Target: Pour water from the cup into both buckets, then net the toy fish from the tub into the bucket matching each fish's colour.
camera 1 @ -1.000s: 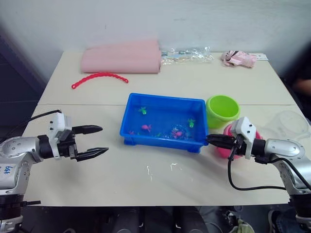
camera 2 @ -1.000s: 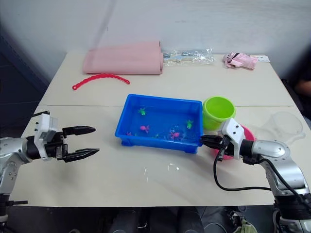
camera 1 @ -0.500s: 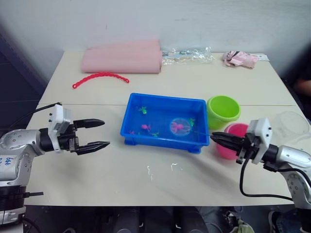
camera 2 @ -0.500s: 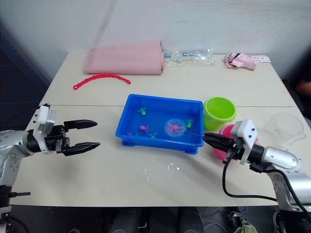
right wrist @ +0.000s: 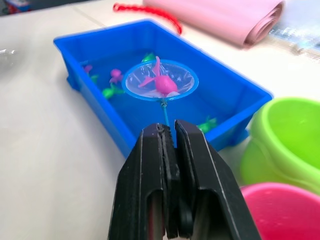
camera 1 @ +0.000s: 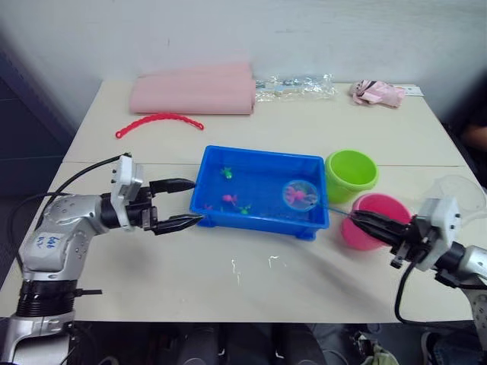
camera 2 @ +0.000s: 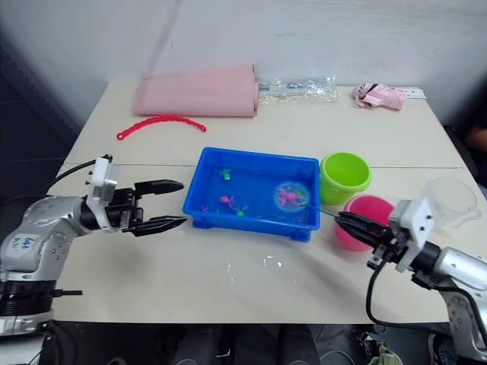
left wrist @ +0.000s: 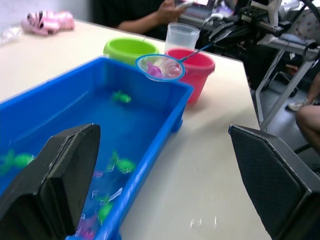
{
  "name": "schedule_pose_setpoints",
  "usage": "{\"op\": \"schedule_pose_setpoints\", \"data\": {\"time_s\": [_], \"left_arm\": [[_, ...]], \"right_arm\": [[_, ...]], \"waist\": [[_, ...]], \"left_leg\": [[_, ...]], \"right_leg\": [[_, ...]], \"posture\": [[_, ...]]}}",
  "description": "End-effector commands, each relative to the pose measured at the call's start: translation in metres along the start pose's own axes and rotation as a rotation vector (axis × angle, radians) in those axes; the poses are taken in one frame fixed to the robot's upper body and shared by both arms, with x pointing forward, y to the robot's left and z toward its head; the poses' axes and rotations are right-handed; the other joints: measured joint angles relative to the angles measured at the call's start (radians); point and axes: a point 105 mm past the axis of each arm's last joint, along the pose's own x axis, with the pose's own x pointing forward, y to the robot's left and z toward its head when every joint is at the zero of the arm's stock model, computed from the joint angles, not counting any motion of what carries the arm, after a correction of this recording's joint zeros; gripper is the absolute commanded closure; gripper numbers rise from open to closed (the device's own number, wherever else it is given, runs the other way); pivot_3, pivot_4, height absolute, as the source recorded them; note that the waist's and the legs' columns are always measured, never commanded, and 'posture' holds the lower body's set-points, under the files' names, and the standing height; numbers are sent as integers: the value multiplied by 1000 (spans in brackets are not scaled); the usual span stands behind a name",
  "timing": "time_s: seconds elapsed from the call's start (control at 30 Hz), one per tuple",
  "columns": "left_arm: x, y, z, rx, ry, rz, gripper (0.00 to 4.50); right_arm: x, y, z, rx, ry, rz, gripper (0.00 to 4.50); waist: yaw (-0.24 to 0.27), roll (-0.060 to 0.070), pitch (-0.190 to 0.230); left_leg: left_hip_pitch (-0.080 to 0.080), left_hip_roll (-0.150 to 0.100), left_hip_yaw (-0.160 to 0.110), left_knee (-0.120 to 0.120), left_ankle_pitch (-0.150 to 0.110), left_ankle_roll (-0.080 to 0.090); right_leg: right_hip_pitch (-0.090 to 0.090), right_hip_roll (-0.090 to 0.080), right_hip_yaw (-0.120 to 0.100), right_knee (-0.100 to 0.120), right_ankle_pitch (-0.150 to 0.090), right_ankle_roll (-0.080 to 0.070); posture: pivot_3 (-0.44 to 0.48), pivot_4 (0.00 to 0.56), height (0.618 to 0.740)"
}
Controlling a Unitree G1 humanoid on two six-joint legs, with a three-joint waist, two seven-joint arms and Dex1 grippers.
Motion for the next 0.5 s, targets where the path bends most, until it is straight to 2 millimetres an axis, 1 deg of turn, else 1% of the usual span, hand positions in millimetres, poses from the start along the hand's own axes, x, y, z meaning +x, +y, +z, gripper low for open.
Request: {"op": "schedule_pose_setpoints", "data": {"time_s": [0.03, 0.2, 0.23, 0.3, 0.37, 0.4, 0.5], "left_arm": [[15, -6, 9, 25, -40, -64, 40], [32, -6, 15, 25, -80, -120, 40], [36, -6, 18, 21, -102, -129, 40], [46, -7, 25, 15, -158, -148, 40], [57, -10, 26, 13, -188, -157, 40], [60, -11, 26, 13, -196, -161, 40], [67, -10, 26, 16, -204, -161, 40]], "right_arm": [[-22, 1, 25, -60, -41, -60, 4500], [-57, -4, 35, -98, 13, -192, 4500], [-65, -7, 35, -139, 41, -231, 4500], [-82, -10, 30, -209, 111, -276, 4500], [-97, -18, 22, -293, 191, -346, 4500], [-102, -21, 18, -360, 238, -366, 4500], [-106, -28, 11, -532, 320, -384, 4500]], "waist": [[3, 0, 0], [7, -1, -1], [6, -1, -1], [7, -1, -1], [6, -1, -1], [5, -1, -1], [0, -1, -1]], "left_leg": [[0, 0, 0, 0, 0, 0], [0, -1, -1, 1, 0, 1], [0, -1, 0, 1, 0, 1], [1, -1, -1, 1, 0, 1], [1, -1, 0, 1, 0, 1], [2, -1, 0, 1, 0, 1], [4, -2, 2, 0, 0, 1]], "right_leg": [[0, 0, 0, 0, 0, 0], [1, 0, 0, 0, 0, 1], [1, 0, 0, -1, 1, 1], [2, 0, 1, -1, 1, 1], [2, 0, 1, -1, 1, 1], [2, 0, 1, -2, 1, 1], [2, 0, 3, -2, 1, 1]], "posture": [[0, 150, 740], [0, 150, 740], [0, 150, 740], [0, 150, 740], [0, 150, 740], [0, 150, 740], [0, 150, 740]]}}
